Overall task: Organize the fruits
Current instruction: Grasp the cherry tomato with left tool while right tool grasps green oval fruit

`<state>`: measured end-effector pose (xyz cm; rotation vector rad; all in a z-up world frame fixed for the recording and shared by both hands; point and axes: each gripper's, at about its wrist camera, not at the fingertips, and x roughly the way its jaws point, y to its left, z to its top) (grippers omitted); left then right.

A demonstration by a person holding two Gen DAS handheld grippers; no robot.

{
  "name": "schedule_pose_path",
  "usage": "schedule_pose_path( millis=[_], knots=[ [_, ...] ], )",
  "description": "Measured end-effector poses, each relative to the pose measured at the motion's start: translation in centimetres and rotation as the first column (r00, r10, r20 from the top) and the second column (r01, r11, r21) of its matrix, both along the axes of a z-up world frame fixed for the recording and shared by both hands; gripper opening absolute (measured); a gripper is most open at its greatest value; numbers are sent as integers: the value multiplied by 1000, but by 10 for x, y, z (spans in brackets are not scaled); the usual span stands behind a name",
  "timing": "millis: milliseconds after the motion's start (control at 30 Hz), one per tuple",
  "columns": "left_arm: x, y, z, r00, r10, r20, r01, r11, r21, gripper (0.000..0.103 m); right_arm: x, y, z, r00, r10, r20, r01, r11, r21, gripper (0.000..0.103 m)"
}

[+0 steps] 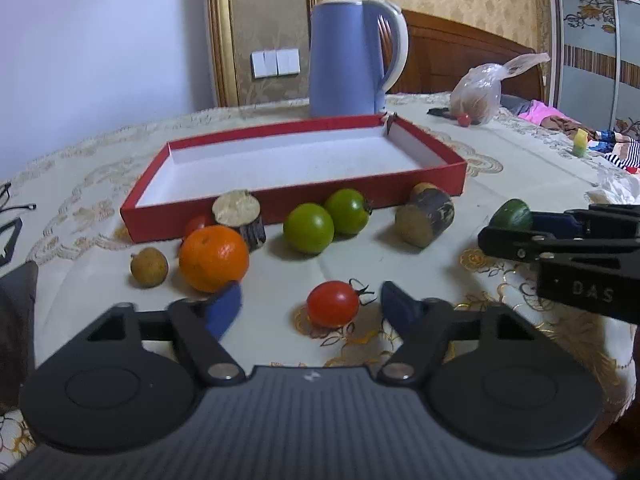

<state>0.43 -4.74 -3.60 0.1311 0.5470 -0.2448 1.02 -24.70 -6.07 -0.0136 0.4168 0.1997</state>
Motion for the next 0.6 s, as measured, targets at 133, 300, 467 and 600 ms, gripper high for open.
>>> schedule_pose_path(
  millis=[133, 300, 467, 600],
  knots=[
    [0, 0, 0, 1000, -16, -11, 16, 1000, -19, 30, -1, 0, -1, 1000, 3, -1, -3, 1000, 4, 37],
    [-1, 0, 2, 999, -25, -20, 24, 999, -38, 23, -4, 1, -1, 1000, 8, 6, -8, 1000, 5, 37],
    [-3, 2, 5, 1000, -13, -18, 12, 999, -43, 23, -6, 2, 1, 1000, 15, 16, -15, 1000, 10, 37],
    [-3, 3, 12, 1000, 9, 13, -9, 1000, -28, 23, -7, 2, 3, 1000, 21, 23, -21, 1000, 14, 37]
  ],
)
